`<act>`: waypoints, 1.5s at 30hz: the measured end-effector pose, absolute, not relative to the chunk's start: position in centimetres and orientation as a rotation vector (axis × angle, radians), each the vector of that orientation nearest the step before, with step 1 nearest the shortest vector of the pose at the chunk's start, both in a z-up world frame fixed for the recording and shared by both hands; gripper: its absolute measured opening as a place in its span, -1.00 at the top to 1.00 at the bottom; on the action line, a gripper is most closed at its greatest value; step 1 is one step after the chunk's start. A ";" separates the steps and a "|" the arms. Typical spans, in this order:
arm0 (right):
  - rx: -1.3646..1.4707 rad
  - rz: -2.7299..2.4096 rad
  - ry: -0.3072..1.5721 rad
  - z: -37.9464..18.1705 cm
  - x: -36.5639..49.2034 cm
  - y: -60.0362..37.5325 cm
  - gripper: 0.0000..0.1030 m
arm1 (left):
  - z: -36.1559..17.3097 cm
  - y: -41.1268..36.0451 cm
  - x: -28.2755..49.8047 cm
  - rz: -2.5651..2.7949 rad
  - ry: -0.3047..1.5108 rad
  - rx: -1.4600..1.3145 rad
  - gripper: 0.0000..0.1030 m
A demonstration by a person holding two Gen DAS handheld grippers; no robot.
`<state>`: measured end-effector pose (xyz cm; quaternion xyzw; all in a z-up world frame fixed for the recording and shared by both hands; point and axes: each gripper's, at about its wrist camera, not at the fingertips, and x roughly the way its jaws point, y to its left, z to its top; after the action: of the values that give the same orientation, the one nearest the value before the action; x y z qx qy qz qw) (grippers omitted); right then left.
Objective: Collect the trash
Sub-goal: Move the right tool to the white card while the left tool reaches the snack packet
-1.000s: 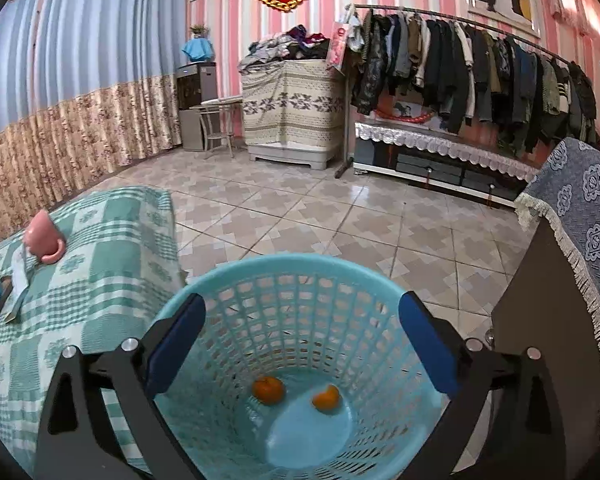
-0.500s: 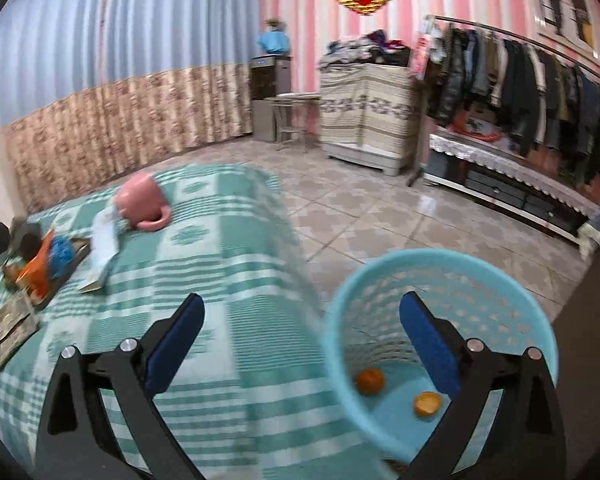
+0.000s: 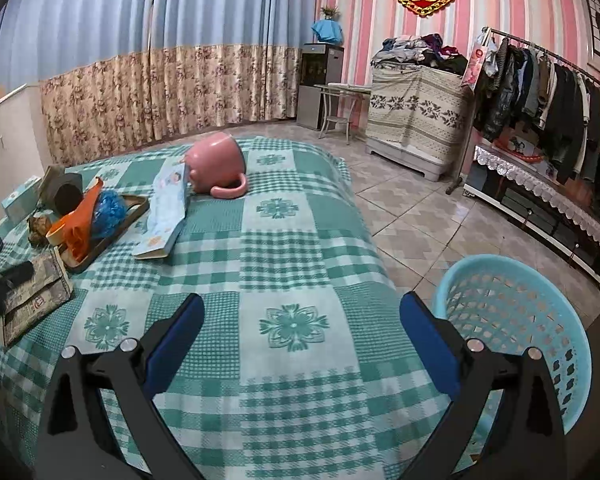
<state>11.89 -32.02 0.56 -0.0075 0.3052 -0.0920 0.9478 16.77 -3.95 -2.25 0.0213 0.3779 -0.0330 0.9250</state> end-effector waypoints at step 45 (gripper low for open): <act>-0.084 -0.055 0.676 -0.3 19.9 -25.8 -0.86 | 0.4 1.0 17.3 -0.155 0.726 -0.004 1.00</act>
<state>19.93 -25.79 -0.33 -0.0413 0.3316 -0.0271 0.9421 17.29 1.02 0.41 -0.0019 0.3548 -0.0756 0.9319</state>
